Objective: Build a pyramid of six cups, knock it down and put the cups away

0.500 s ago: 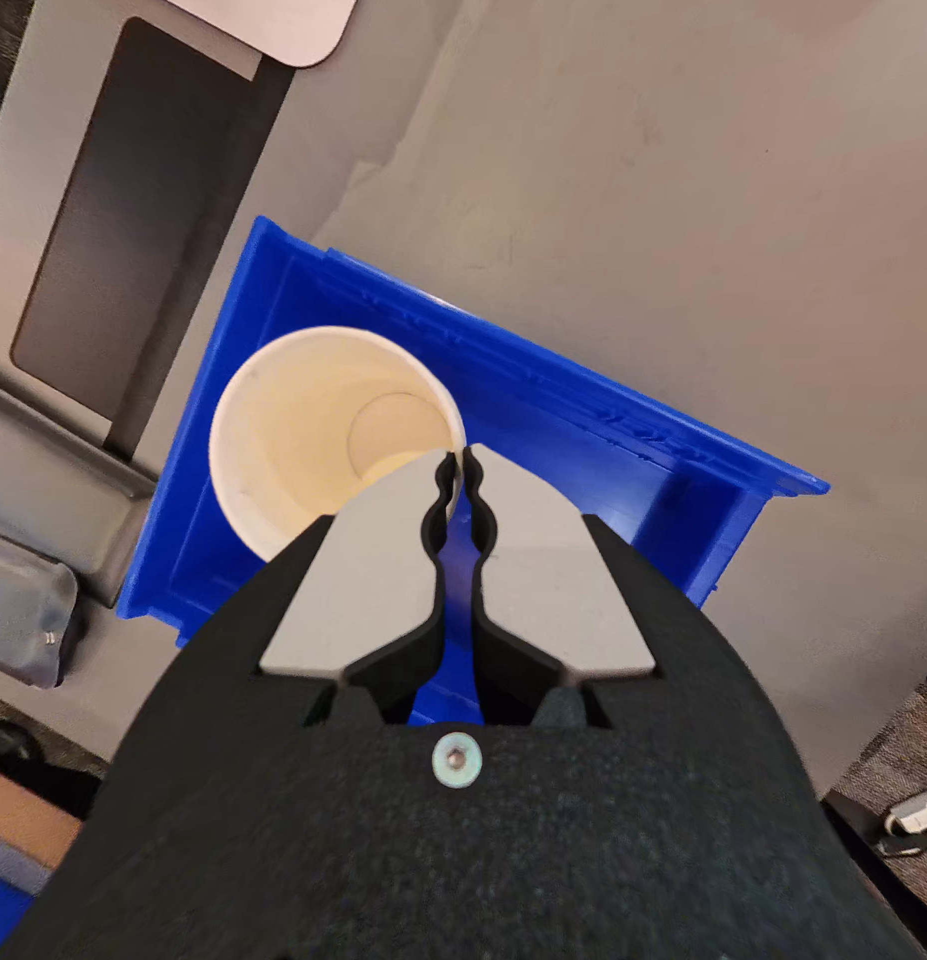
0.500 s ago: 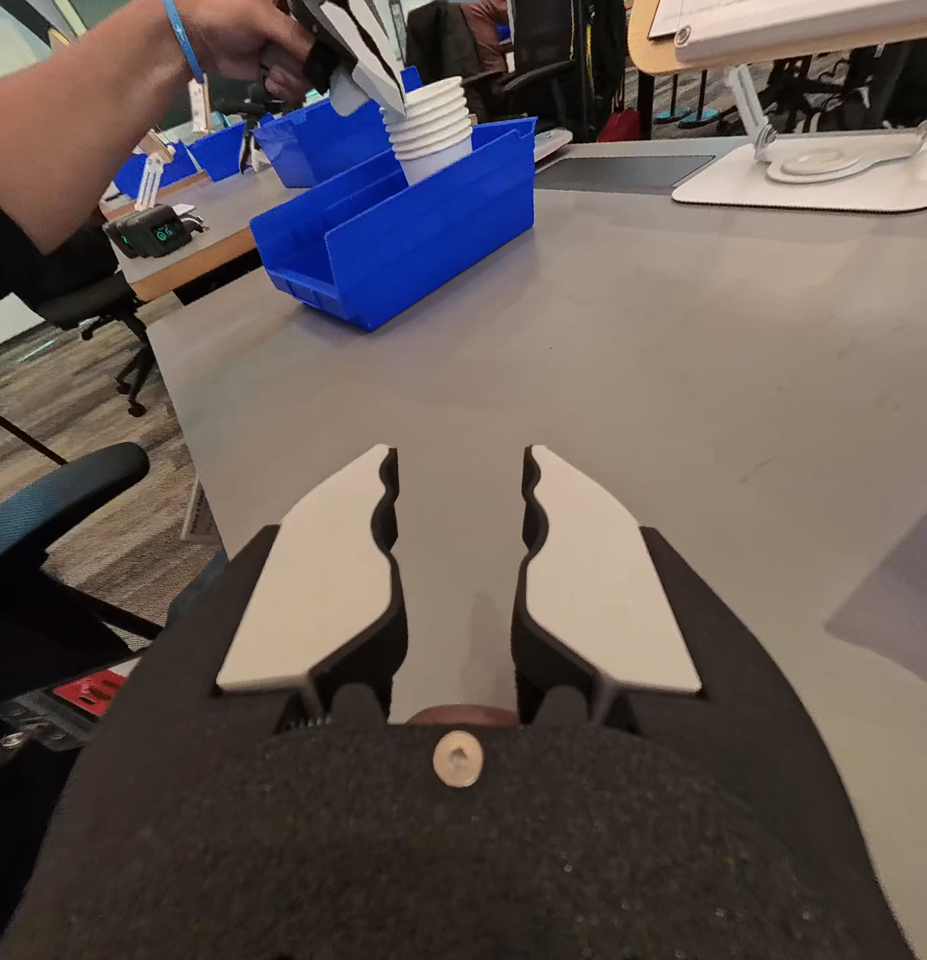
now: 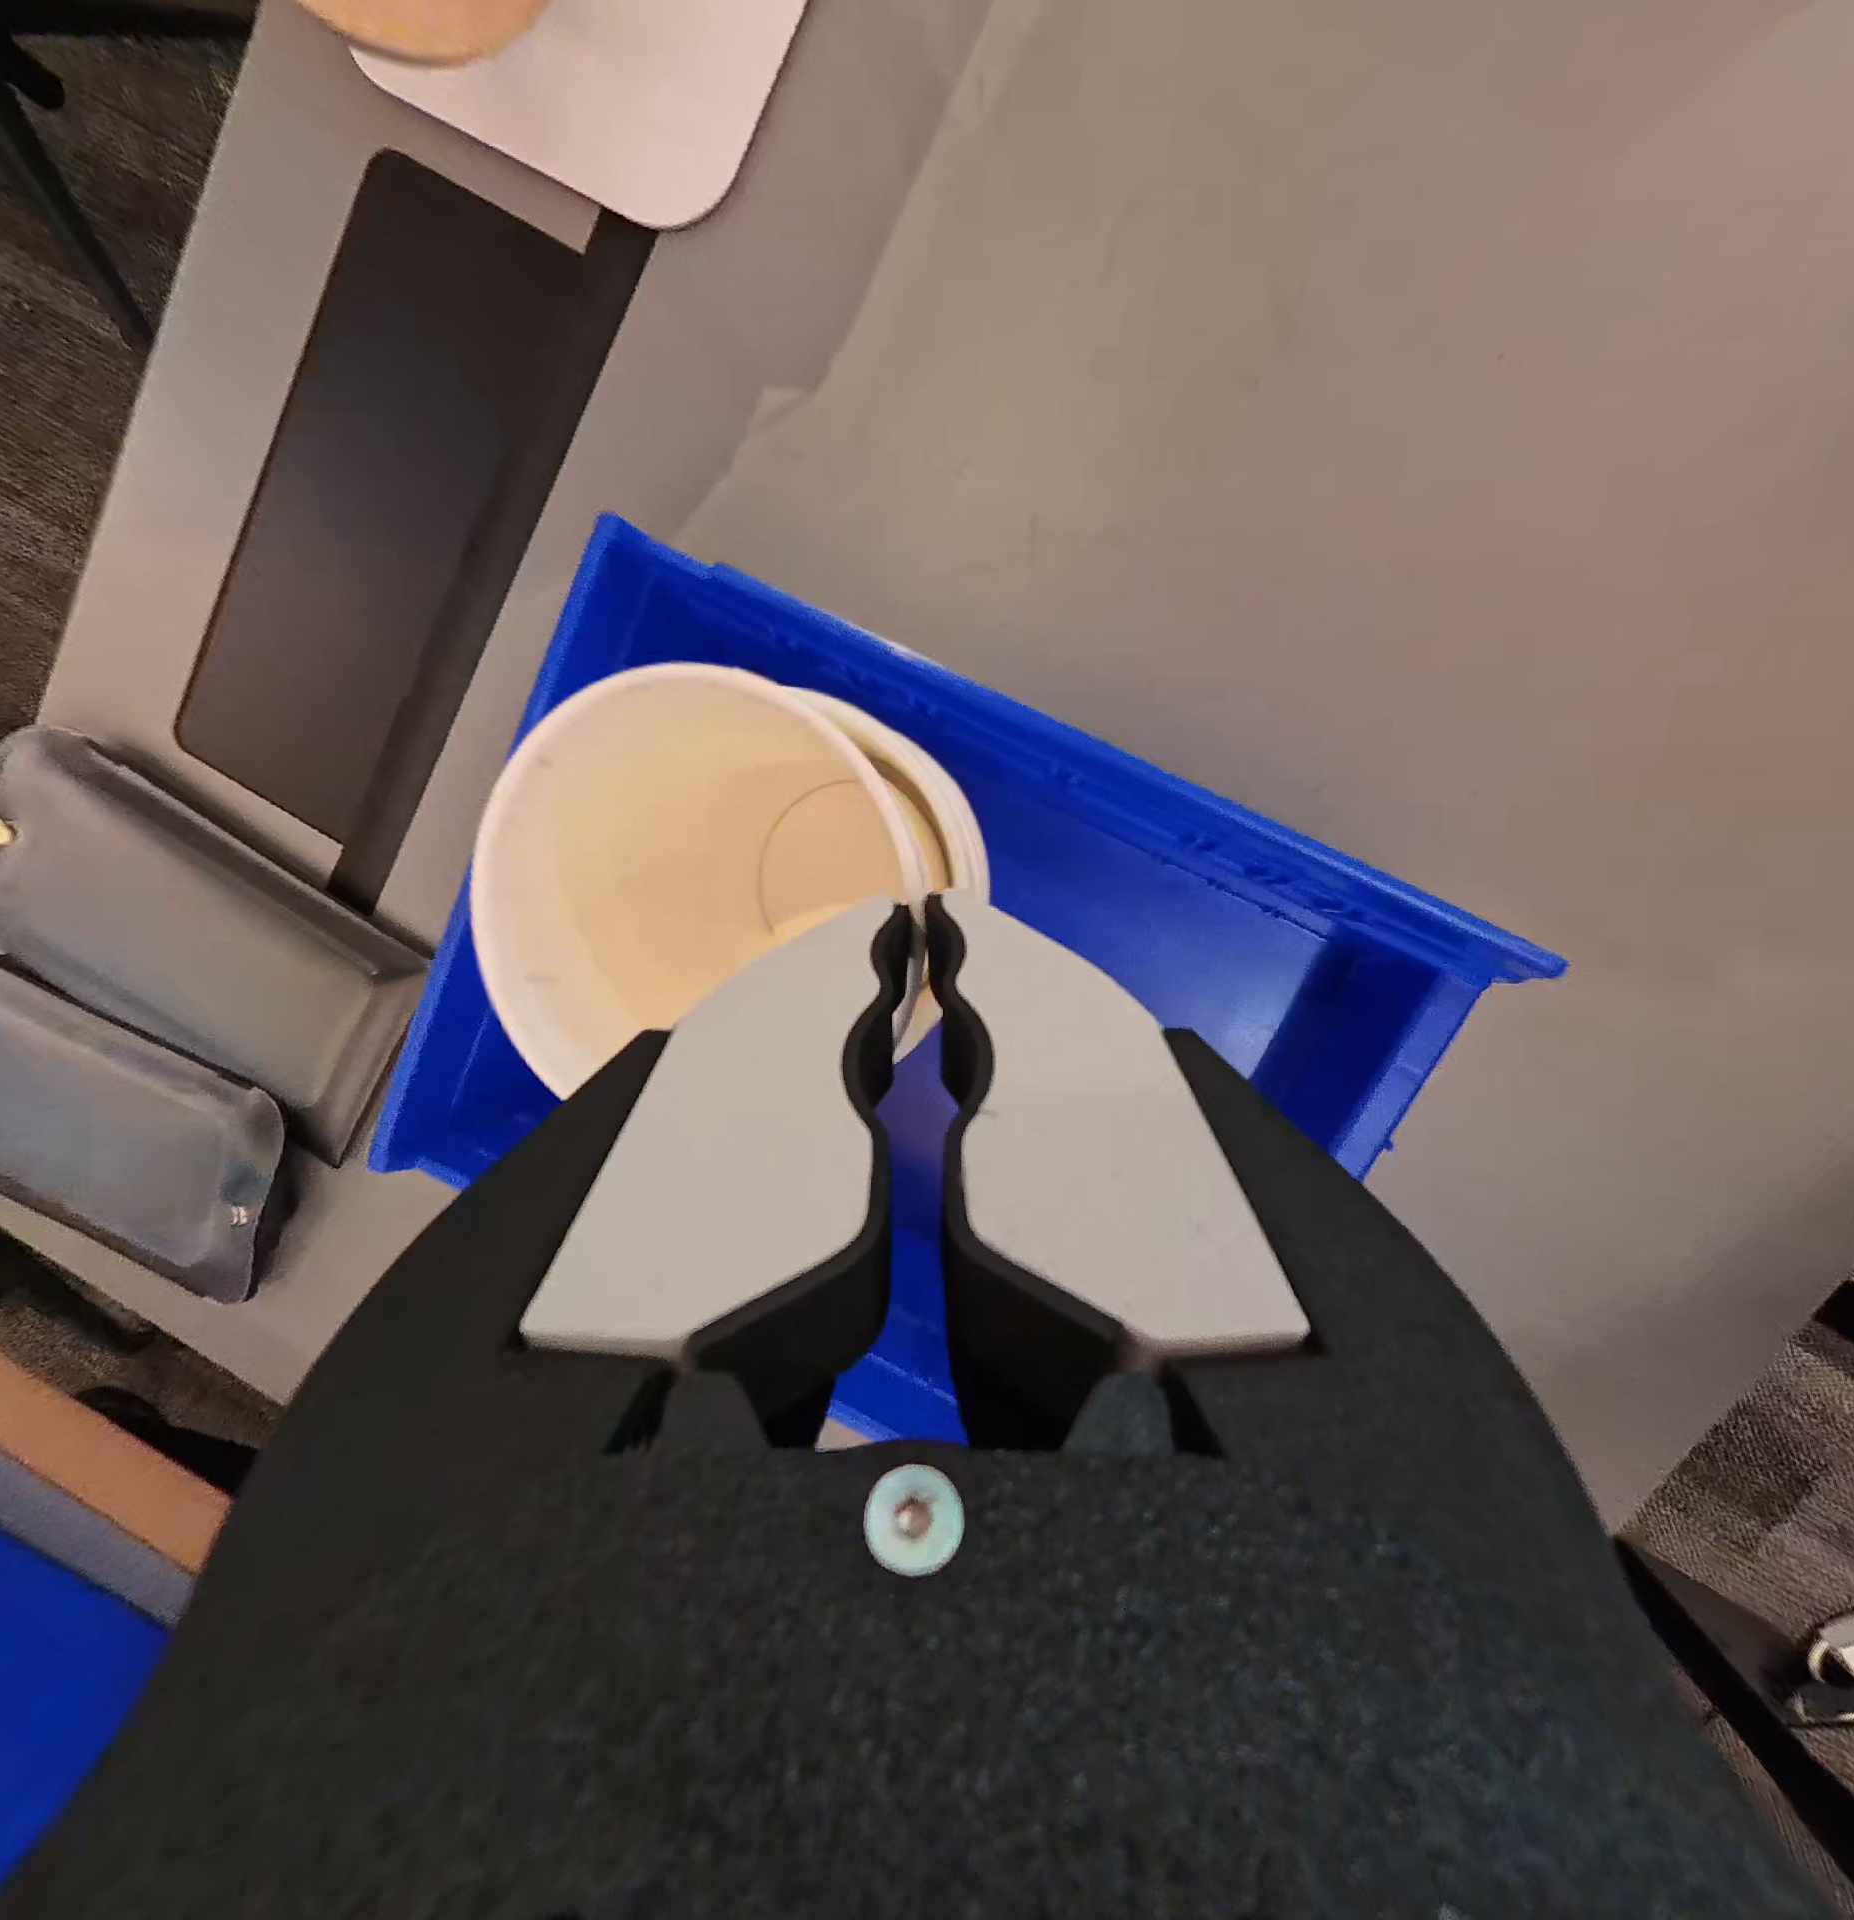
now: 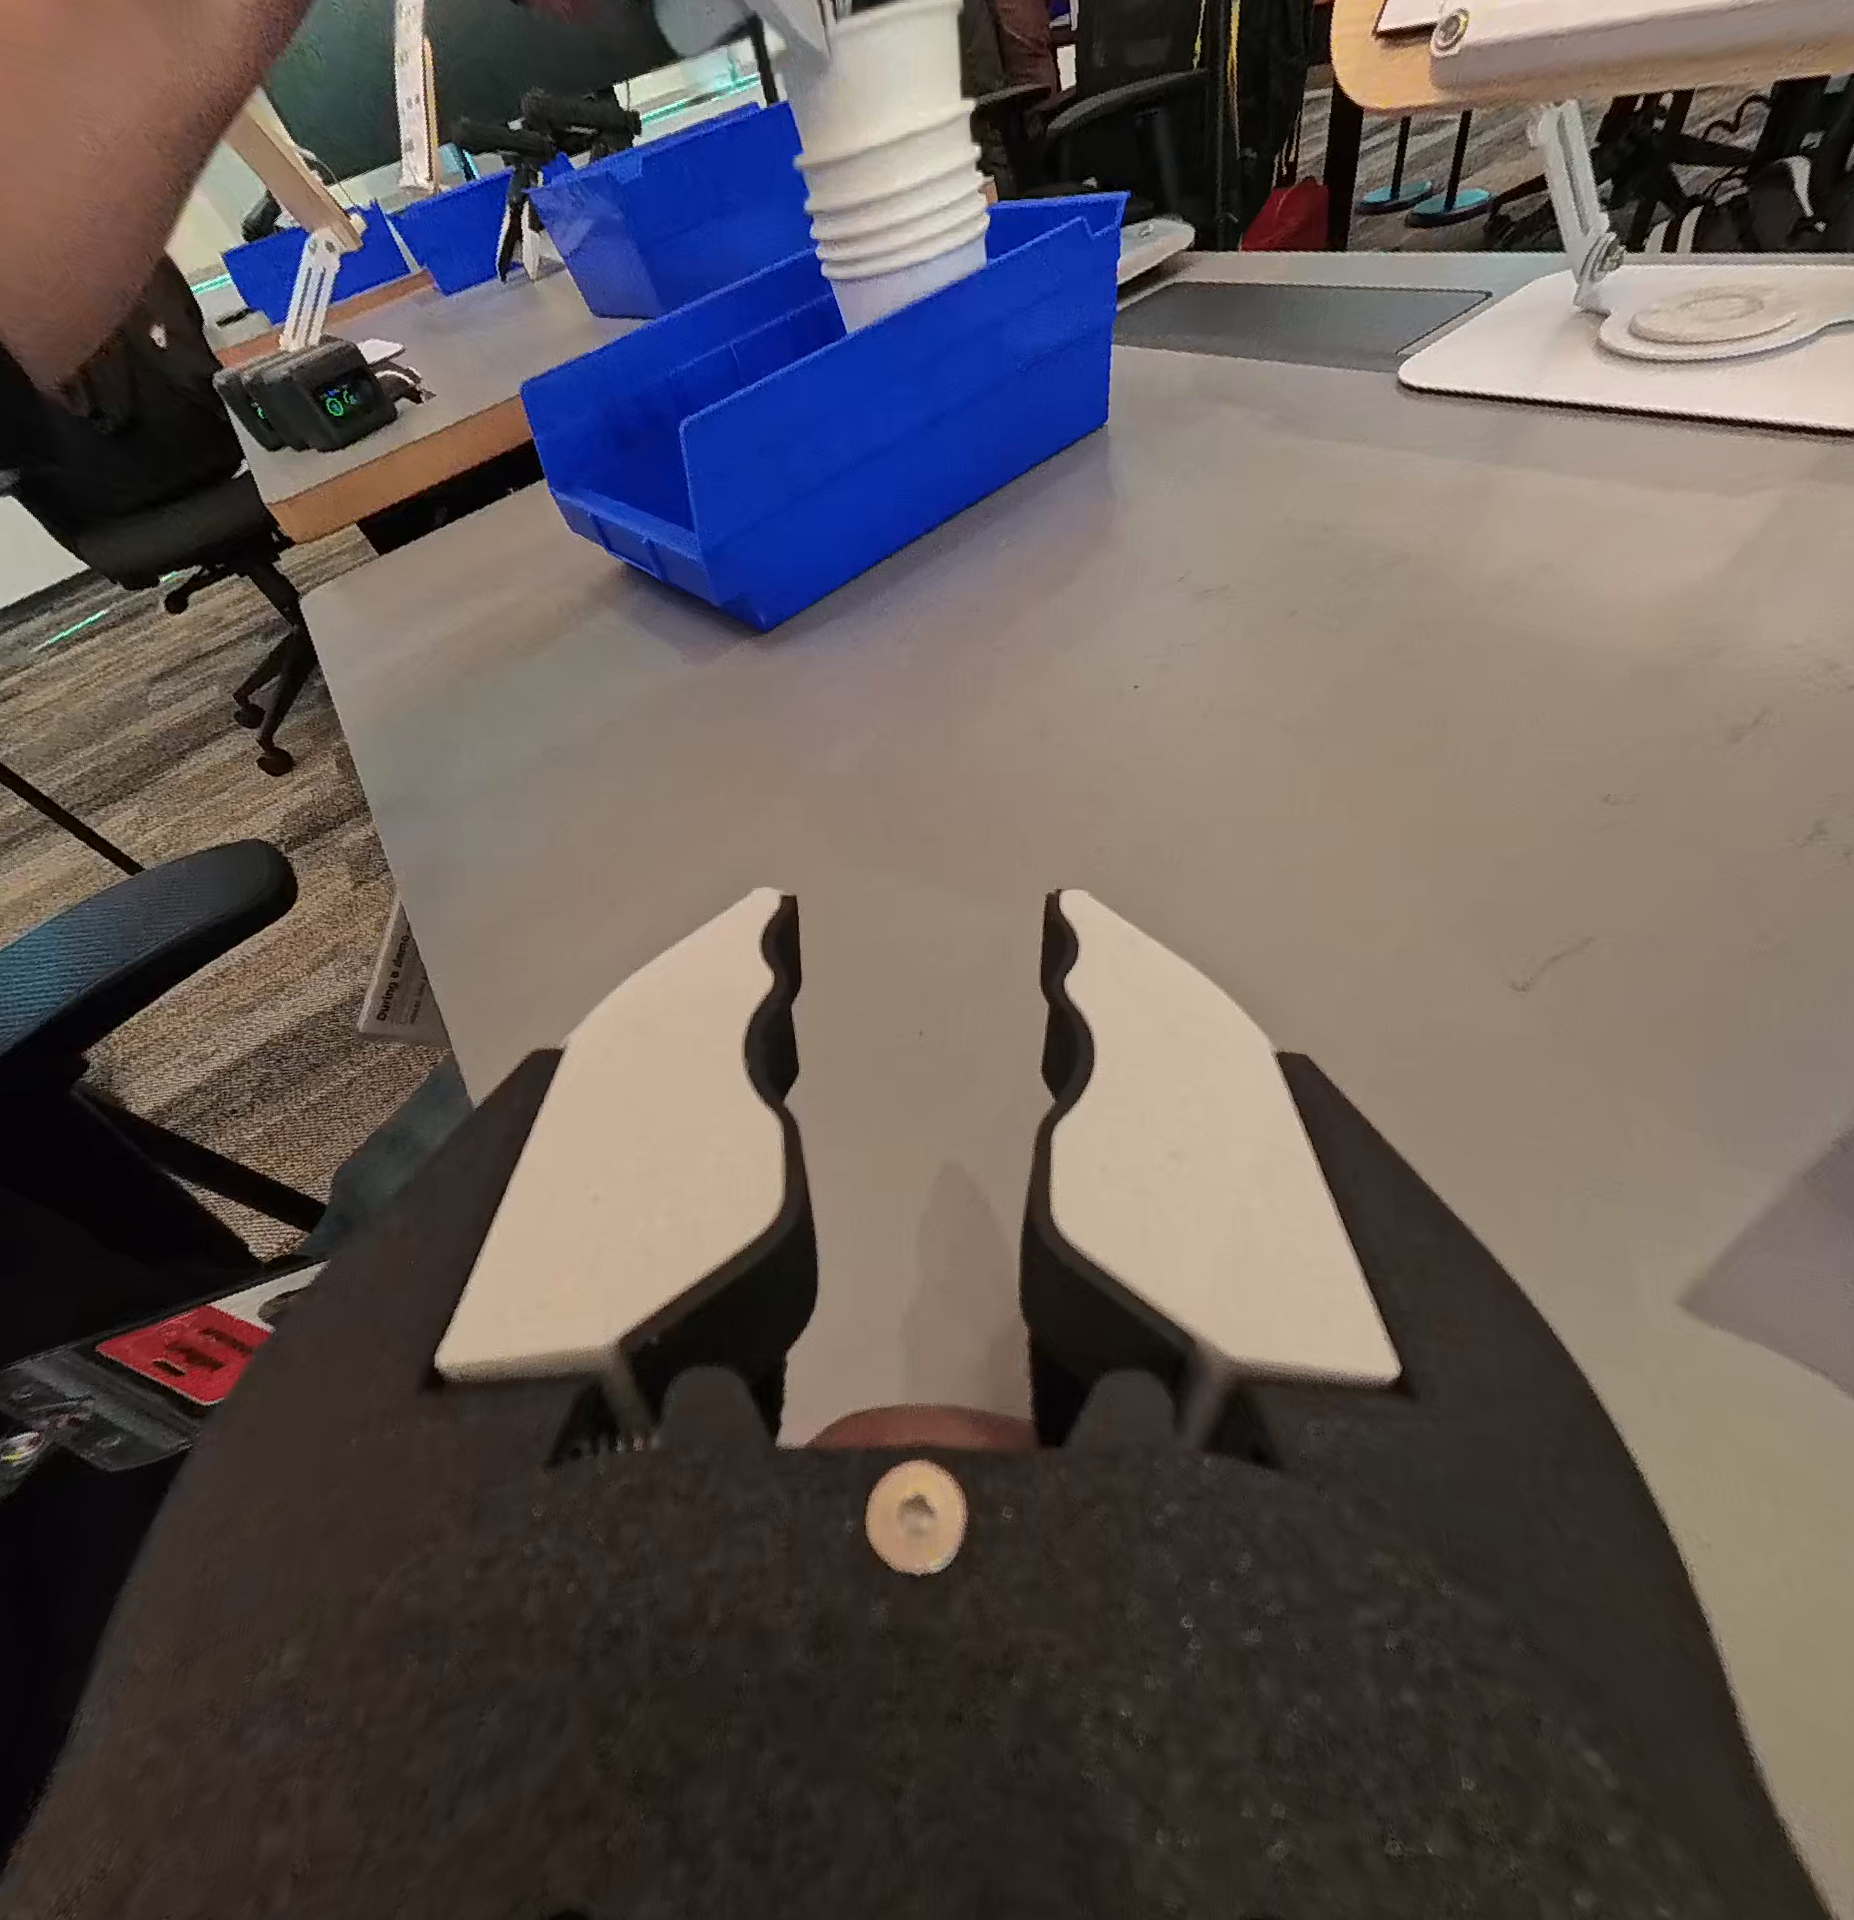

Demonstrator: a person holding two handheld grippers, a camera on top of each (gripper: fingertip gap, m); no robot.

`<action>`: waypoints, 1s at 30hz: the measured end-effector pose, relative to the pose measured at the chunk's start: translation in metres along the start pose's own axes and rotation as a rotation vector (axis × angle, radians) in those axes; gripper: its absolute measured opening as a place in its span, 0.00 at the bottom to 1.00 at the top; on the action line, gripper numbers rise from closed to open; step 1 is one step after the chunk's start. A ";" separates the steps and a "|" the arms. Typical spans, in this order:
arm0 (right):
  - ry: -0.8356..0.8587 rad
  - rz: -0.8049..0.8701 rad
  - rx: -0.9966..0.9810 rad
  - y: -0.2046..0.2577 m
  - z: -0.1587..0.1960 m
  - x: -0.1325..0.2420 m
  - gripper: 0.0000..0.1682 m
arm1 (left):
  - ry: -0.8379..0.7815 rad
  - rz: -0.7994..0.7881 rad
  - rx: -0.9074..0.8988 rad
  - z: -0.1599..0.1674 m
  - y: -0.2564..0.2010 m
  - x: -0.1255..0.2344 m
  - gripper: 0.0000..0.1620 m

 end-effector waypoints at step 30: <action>-0.446 -0.241 -0.116 -0.059 -0.137 -0.041 0.61 | -1.115 0.588 0.694 -0.214 -0.173 0.017 0.01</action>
Point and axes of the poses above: each gripper's, where its closed fingertips meet, x back along the fingers, z out of its underside, y = z × x across the jaws, the point moved 2 cm from there along x, back along the fingers, and after that the axes turned 3 degrees about -x, right-handed, at the moved point
